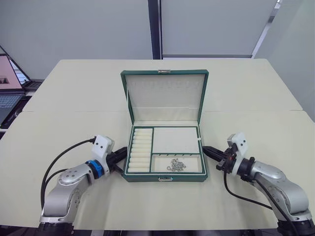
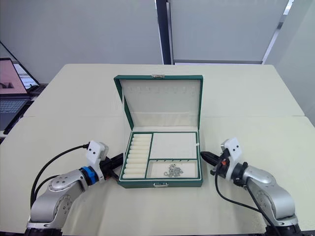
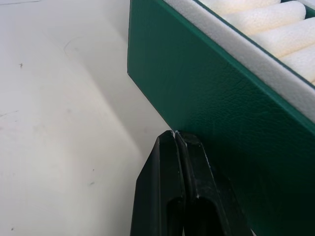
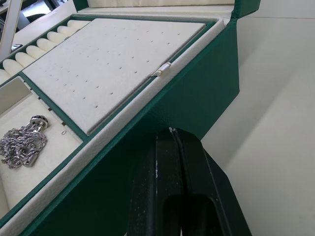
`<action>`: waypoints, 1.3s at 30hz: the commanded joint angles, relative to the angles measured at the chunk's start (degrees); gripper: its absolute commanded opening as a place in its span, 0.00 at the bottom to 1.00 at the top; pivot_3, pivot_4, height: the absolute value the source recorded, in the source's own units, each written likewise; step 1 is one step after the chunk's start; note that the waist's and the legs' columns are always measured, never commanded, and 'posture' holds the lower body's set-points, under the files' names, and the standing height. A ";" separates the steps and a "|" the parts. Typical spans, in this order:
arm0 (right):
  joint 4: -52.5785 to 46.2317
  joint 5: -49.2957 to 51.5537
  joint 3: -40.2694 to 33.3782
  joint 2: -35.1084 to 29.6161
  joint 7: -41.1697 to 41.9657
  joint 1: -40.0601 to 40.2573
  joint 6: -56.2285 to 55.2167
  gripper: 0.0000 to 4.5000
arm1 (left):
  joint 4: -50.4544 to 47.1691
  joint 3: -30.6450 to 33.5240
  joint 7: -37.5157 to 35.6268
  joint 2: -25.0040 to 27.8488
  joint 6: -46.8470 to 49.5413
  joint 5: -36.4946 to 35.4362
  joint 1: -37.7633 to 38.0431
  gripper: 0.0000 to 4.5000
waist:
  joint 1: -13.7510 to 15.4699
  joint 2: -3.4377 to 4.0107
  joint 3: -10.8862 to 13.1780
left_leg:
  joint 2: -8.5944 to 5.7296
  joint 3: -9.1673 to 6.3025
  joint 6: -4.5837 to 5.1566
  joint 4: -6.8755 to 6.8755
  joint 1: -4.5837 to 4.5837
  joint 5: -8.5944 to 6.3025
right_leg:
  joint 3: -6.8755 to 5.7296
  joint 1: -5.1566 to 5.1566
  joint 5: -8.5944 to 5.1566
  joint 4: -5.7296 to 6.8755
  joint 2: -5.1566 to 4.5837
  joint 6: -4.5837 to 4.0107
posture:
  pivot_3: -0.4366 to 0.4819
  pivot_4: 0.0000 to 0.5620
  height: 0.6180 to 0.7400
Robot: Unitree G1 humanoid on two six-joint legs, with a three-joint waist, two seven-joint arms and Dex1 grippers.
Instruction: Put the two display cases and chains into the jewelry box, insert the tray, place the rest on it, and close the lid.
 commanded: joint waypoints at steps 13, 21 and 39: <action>-2.61 8.36 -4.67 -7.20 7.21 -4.75 2.16 0.00 | -6.12 9.83 -7.10 3.02 -1.08 -10.33 4.56 0.00 | 0.04 -0.04 0.03 | 0.03 0.00 0.00 0.00 -0.03 0.00 | -0.02 -0.01 0.00 -0.02 0.00 0.00 | 0.48 0.27 1.00; 8.27 7.52 -5.75 -14.07 14.67 -13.51 -0.75 0.00 | -12.97 21.02 -15.28 7.98 -3.21 -17.26 16.41 0.00 | 0.01 -0.07 0.05 | 0.06 0.01 0.13 0.02 -0.01 -0.07 | -0.01 0.00 0.00 -0.03 0.02 0.00 | 0.48 0.27 1.00; 54.95 -6.50 -1.56 -8.96 23.71 -44.69 -22.91 0.00 | -27.05 23.67 -24.00 -6.82 -21.20 -20.90 41.68 0.00 | -0.48 -0.10 0.12 | 0.11 0.34 0.10 0.02 -0.02 -0.05 | 0.14 0.00 0.00 -0.16 -0.02 -0.01 | 0.48 0.27 1.00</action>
